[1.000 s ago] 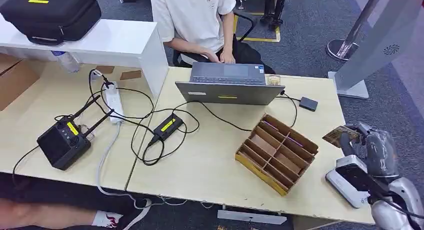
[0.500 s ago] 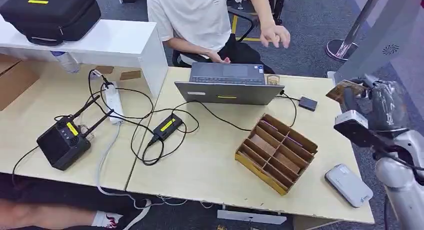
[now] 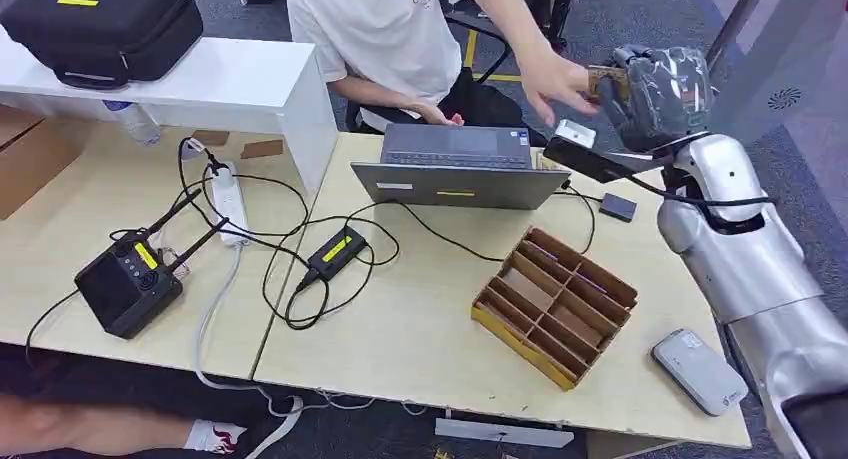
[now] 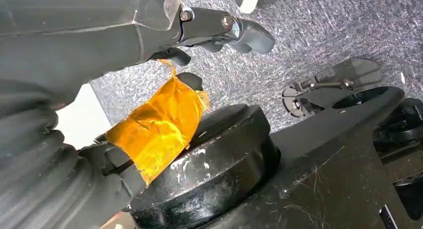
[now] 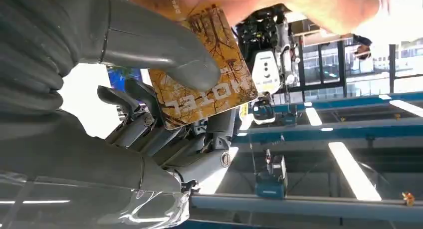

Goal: Pass the card to the sensor for recognition and then transmit it.

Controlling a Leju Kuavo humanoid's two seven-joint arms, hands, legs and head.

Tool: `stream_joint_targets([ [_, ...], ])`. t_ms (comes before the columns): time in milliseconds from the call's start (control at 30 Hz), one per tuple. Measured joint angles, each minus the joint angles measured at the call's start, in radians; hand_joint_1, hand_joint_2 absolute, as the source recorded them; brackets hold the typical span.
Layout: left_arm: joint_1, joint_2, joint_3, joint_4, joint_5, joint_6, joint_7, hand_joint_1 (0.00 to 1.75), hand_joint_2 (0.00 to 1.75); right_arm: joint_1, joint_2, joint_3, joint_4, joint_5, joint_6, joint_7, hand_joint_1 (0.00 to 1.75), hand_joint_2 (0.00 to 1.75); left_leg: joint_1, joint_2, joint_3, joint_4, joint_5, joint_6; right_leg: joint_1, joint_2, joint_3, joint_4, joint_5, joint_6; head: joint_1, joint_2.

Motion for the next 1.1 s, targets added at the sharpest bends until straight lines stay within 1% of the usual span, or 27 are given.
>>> stream_joint_targets([
  [233, 0.0, 0.002, -0.002, 0.0, -0.001, -0.001, 0.0, 0.0, 1.75, -0.021, 0.015, 0.027, 0.034, 0.001, -0.003, 0.0, 1.75, 1.75, 0.0, 0.0, 0.0, 0.0, 0.0, 0.0, 0.0, 0.0, 0.0, -0.001, 0.0, 0.0, 0.0, 0.0],
  [333, 0.001, 0.002, -0.006, 0.0, -0.008, -0.004, -0.004, 0.0, 1.75, -0.031, 0.023, 0.04, 0.047, 0.041, -0.003, 0.017, 1.75, 1.75, 0.0, 0.0, -0.001, 0.0, 0.0, 0.0, 0.0, 0.0, 0.0, 0.0, 0.0, 0.0, 0.0, 0.0],
  [433, 0.0, 0.003, -0.009, 0.0, -0.015, -0.006, -0.006, 0.0, 1.75, -0.066, 0.053, 0.076, 0.104, 0.139, -0.008, 0.059, 1.75, 1.75, 0.0, 0.001, 0.0, 0.0, 0.0, 0.0, 0.0, 0.001, 0.0, 0.0, 0.0, 0.0, 0.0, 0.0],
  [533, 0.0, 0.003, -0.016, 0.0, -0.018, -0.008, -0.006, 0.0, 1.75, -0.087, 0.087, 0.1, 0.157, 0.147, -0.028, 0.067, 1.75, 1.75, 0.0, 0.001, 0.0, 0.0, 0.0, 0.0, 0.0, 0.001, 0.0, 0.0, 0.0, 0.0, 0.0, 0.0],
  [567, 0.0, 0.003, -0.017, 0.0, -0.018, -0.008, -0.006, 0.0, 1.75, -0.092, 0.098, 0.106, 0.173, 0.147, -0.035, 0.067, 0.0, 1.75, 0.0, 0.001, 0.001, 0.0, 0.0, 0.0, 0.0, 0.001, 0.0, 0.0, 0.0, 0.0, 0.0, 0.0],
  [733, 0.0, 0.003, -0.023, 0.0, -0.031, -0.022, -0.015, 0.0, 1.75, -0.094, 0.126, 0.131, 0.204, 0.137, -0.04, 0.042, 0.0, 1.75, 0.0, 0.0, 0.0, 0.0, 0.0, 0.0, 0.0, 0.0, 0.0, 0.0, 0.0, 0.0, 0.0, 0.0],
  [800, 0.0, 0.003, -0.023, 0.0, -0.028, -0.017, -0.015, 0.0, 1.75, -0.091, 0.131, 0.139, 0.204, 0.135, -0.04, 0.035, 0.0, 1.75, 0.0, 0.0, 0.0, 0.0, 0.0, 0.0, 0.0, 0.0, -0.001, 0.0, 0.0, 0.0, 0.0, 0.0],
  [833, 0.001, 0.003, -0.023, 0.0, -0.023, -0.011, -0.015, 0.0, 1.75, -0.085, 0.13, 0.143, 0.2, 0.132, -0.039, 0.034, 0.0, 0.0, 0.0, 0.0, 0.0, 0.0, 0.0, 0.0, 0.0, 0.0, -0.001, 0.0, 0.0, 0.0, 0.0, 0.0],
  [900, 0.002, 0.003, -0.023, 0.0, -0.012, 0.0, -0.009, 0.0, 1.75, -0.061, 0.131, 0.148, 0.174, 0.12, -0.039, 0.027, 0.0, 0.0, 0.0, 0.0, 0.0, 0.0, 0.0, 0.0, 0.0, 0.0, -0.001, -0.001, 0.0, 0.0, 0.0, 0.0],
  [933, 0.002, 0.003, -0.023, 0.0, -0.007, 0.002, -0.006, 0.0, 1.75, -0.044, 0.13, 0.149, 0.154, 0.119, -0.039, 0.025, 0.0, 1.75, 0.0, 0.0, 0.0, 0.0, 0.0, 0.0, 0.0, 0.0, -0.001, -0.001, 0.0, 0.0, 0.0, 0.0],
  [1000, 0.003, 0.003, -0.023, 0.0, 0.003, 0.008, -0.005, 0.0, 1.75, -0.004, 0.123, 0.15, 0.109, 0.104, -0.037, 0.026, 0.0, 1.75, 0.0, 0.001, 0.0, 0.0, 0.0, 0.0, 0.0, 0.001, -0.001, -0.001, 0.0, 0.0, 0.001, 0.0],
  [1100, 0.005, 0.003, -0.022, 0.0, 0.014, 0.017, -0.003, 0.0, 1.75, 0.086, 0.095, 0.143, 0.006, 0.064, -0.049, 0.022, 0.0, 1.75, 0.0, 0.0, 0.0, 0.0, 0.0, 0.0, 0.0, 0.0, 0.0, -0.002, 0.0, 0.0, 0.0, 0.0],
])
